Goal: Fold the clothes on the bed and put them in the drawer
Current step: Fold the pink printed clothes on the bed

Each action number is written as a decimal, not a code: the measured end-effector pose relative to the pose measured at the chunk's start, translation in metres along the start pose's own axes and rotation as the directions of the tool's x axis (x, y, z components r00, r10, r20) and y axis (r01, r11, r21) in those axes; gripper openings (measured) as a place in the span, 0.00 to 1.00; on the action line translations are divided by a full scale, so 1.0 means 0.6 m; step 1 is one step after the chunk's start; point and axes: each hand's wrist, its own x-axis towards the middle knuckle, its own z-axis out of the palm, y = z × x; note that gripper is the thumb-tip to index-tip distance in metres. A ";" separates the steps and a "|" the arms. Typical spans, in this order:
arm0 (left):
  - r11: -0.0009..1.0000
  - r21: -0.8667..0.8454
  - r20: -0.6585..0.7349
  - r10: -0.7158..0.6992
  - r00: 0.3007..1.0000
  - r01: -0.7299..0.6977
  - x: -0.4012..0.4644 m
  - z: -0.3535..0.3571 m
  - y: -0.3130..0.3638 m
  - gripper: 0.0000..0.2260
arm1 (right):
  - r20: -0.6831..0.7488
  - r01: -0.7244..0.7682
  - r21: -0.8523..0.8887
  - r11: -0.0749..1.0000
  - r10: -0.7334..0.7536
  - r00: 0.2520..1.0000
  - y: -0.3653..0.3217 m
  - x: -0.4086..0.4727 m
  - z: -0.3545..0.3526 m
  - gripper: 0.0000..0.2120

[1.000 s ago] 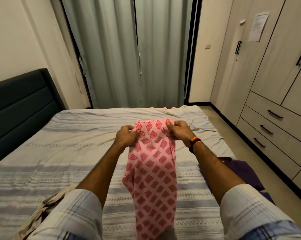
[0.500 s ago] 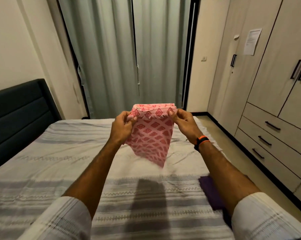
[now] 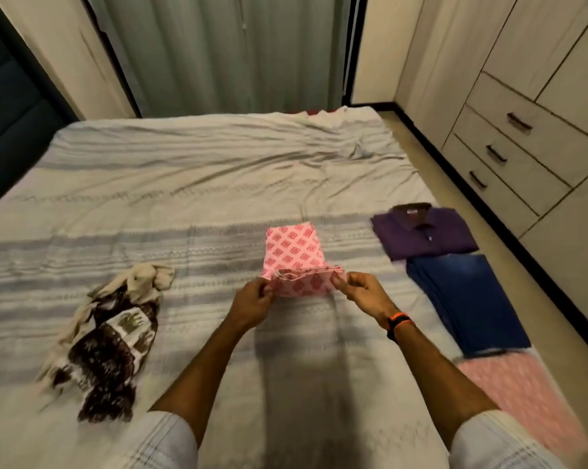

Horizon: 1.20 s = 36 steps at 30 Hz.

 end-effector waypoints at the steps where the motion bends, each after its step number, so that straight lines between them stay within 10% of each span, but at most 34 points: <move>1: 1.000 0.013 0.034 -0.022 0.999 0.022 -0.021 0.020 -0.025 0.08 | 0.008 -0.050 -0.013 0.999 0.050 0.999 0.033 -0.017 0.012 0.17; 8: 0.992 0.070 0.174 -0.114 0.978 0.103 -0.145 0.101 -0.118 0.09 | 0.074 -0.168 -0.137 0.976 0.180 0.981 0.170 -0.116 0.048 0.31; 17: 0.982 0.089 0.186 -0.178 0.966 0.164 -0.280 0.170 -0.136 0.14 | 0.086 -0.220 -0.187 0.957 0.239 0.967 0.233 -0.242 0.059 0.12; 36: 0.948 0.187 0.243 -0.297 0.923 0.256 -0.434 0.279 -0.164 0.11 | 0.246 -0.290 -0.243 0.926 0.348 0.904 0.332 -0.376 0.038 0.09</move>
